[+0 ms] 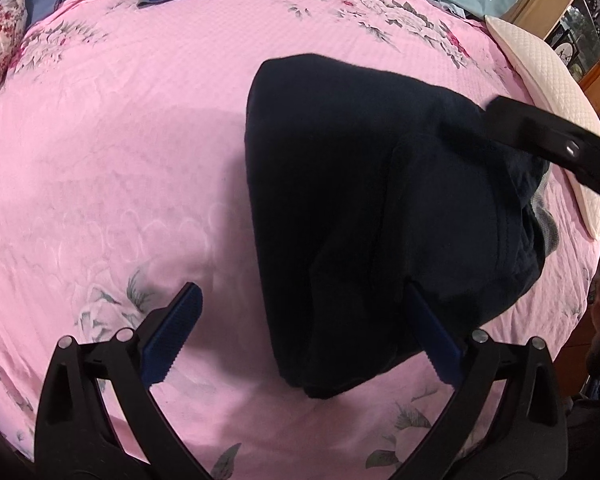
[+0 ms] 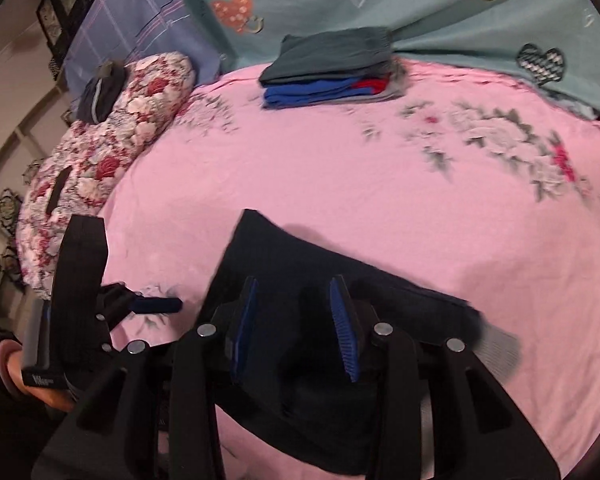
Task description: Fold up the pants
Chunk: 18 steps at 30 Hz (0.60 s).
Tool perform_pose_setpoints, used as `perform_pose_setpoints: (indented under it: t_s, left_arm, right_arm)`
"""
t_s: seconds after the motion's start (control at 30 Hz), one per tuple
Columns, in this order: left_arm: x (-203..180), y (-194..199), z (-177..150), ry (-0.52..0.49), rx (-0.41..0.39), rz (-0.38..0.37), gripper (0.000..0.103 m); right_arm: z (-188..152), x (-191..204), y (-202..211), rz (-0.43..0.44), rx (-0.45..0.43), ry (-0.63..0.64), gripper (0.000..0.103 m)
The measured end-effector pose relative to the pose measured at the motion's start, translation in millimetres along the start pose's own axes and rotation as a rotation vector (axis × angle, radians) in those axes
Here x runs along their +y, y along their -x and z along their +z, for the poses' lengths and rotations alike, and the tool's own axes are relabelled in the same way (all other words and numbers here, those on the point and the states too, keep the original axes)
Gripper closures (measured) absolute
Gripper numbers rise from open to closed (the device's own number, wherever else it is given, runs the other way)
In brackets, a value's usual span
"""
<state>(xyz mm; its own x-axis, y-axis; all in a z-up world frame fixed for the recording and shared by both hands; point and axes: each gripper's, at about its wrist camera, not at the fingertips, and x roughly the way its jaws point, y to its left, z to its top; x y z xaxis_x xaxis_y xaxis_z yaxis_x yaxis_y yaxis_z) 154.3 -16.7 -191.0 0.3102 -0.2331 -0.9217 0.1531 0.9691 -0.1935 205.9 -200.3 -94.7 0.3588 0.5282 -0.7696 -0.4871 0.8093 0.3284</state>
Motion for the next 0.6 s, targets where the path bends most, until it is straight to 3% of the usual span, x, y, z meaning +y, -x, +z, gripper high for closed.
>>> perform_pose_setpoints:
  t_s: [0.1,0.2,0.3,0.43,0.6]
  left_arm:
    - [8,0,-10,0.028,0.006,-0.018,0.002]
    - [16,-1,-19,0.059,0.008,-0.042,0.002]
    - [21,0,-29,0.053,0.018,-0.038,0.002]
    - [31,11,-39,0.068,0.015,-0.026,0.002]
    - [46,36,-28,0.106,-0.061,-0.03,0.002]
  right_arm:
    - [8,5,-23,0.04,0.032,0.004,0.066]
    - [10,-6,-60,-0.016,0.099,-0.007,0.068]
    - [11,-23,-74,-0.003,0.064,-0.082,0.068]
    - [18,-14,-51,0.003,0.041,-0.114,0.066]
    - [-2,-32,20,0.012,-0.063,-0.211,0.066]
